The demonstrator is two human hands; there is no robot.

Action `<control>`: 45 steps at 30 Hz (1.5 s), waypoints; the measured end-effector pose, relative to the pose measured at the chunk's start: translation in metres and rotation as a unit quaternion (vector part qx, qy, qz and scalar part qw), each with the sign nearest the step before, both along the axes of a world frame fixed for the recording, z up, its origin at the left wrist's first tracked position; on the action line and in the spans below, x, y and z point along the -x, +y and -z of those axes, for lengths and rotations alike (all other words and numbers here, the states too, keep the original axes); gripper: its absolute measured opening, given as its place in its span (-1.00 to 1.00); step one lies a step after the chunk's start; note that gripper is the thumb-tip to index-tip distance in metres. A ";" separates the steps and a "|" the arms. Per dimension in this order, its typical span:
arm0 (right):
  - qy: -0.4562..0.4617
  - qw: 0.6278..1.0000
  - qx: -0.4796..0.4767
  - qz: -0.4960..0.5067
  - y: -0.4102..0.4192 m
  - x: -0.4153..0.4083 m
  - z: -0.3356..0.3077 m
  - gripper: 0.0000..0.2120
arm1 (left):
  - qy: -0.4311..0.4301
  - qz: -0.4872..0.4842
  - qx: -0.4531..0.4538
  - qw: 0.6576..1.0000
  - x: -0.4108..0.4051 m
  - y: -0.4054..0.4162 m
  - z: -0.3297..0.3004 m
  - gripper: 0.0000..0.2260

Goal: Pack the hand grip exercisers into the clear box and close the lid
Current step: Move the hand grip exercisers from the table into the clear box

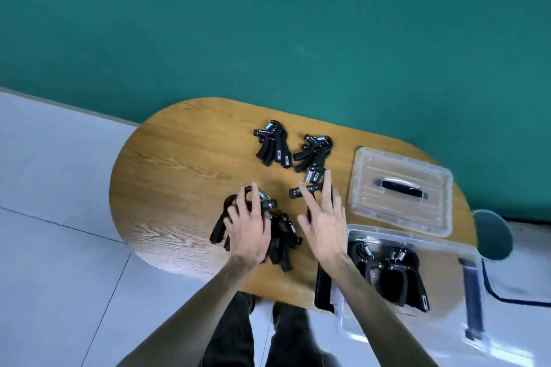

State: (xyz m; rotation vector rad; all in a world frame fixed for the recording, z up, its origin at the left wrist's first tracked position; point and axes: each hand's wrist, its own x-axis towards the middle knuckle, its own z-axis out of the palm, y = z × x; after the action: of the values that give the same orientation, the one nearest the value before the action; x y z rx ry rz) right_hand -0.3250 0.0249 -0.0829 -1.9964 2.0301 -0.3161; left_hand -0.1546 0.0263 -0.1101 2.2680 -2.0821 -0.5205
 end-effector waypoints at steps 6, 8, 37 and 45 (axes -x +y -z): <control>-0.025 0.998 -0.001 0.056 0.062 0.061 -0.024 -0.27 | -0.008 0.034 0.013 0.999 0.073 0.033 -0.033 -0.32; -0.023 0.998 0.007 0.060 0.078 0.077 -0.026 -0.27 | 0.008 0.047 0.015 0.999 0.096 0.043 -0.039 -0.32; -0.085 0.982 -0.061 0.157 0.193 0.236 0.051 -0.21 | 0.022 0.155 -0.049 0.986 0.260 0.131 0.019 -0.31; -0.122 0.977 -0.100 0.143 0.175 0.246 0.088 -0.23 | -0.010 0.133 -0.075 0.988 0.271 0.124 0.057 -0.31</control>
State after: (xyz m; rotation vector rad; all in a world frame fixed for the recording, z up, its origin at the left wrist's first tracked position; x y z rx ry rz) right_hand -0.5709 0.1995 -0.1711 -1.4711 2.0928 -0.3778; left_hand -0.4256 0.1499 -0.1671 2.0831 -2.4497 -0.6896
